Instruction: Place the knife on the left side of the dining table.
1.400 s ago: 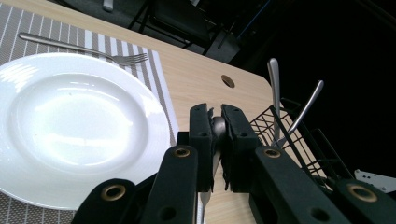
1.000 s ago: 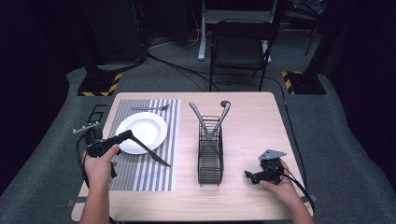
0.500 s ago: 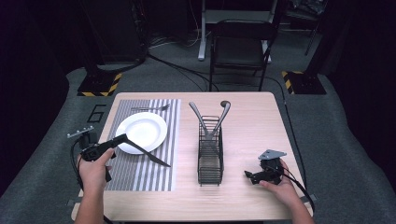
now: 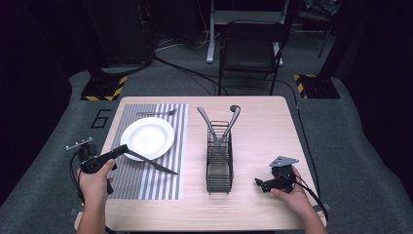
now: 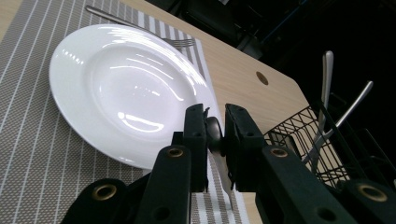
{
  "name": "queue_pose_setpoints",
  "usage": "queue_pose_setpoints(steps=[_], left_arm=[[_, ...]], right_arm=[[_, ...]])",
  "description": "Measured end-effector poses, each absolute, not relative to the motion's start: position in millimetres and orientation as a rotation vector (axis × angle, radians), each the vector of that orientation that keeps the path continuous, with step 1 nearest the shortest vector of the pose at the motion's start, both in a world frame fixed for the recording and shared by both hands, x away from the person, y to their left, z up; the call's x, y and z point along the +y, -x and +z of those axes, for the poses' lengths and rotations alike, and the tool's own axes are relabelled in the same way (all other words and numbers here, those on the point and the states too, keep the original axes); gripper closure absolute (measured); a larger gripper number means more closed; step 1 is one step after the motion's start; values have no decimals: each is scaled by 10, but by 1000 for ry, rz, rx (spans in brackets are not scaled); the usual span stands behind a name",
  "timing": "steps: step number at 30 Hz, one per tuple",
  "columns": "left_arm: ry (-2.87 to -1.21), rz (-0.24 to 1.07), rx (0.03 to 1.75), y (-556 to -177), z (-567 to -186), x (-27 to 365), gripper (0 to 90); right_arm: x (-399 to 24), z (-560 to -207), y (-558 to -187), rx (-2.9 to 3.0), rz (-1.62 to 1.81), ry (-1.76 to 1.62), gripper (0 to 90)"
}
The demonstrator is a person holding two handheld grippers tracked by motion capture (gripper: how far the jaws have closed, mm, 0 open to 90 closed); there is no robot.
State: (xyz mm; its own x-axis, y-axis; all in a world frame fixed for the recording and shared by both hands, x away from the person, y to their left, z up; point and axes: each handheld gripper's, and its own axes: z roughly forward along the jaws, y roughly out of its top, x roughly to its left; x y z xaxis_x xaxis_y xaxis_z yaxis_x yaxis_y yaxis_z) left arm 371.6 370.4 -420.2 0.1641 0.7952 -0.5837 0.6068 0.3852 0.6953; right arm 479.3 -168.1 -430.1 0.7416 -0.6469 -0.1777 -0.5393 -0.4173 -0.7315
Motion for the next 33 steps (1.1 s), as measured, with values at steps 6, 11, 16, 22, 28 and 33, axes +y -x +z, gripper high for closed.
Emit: queue_pose_setpoints(steps=[6,11,16,22,28,33], left_arm=[[-1263,224,1567,-3656,-4338,3778,773],[-1254,231,1592,-3637,-4430,3834,757],[-1231,224,1622,-3624,-4515,3873,741],[-1195,218,1657,-3608,-4665,3933,721],[-1174,200,1678,-3637,-4813,4003,708],[-1176,196,1677,-3671,-4878,4033,701]], right_arm=[[-1681,-4301,-4792,891,-166,2115,0],[-1681,-4301,-4792,890,-166,2115,0],[-1682,-4301,-4792,891,-166,2114,0],[-1681,-4301,-4792,890,-166,2115,0],[-1683,-4299,-4789,890,-168,2114,0],[-1683,-4299,-4791,890,-165,2115,0]])
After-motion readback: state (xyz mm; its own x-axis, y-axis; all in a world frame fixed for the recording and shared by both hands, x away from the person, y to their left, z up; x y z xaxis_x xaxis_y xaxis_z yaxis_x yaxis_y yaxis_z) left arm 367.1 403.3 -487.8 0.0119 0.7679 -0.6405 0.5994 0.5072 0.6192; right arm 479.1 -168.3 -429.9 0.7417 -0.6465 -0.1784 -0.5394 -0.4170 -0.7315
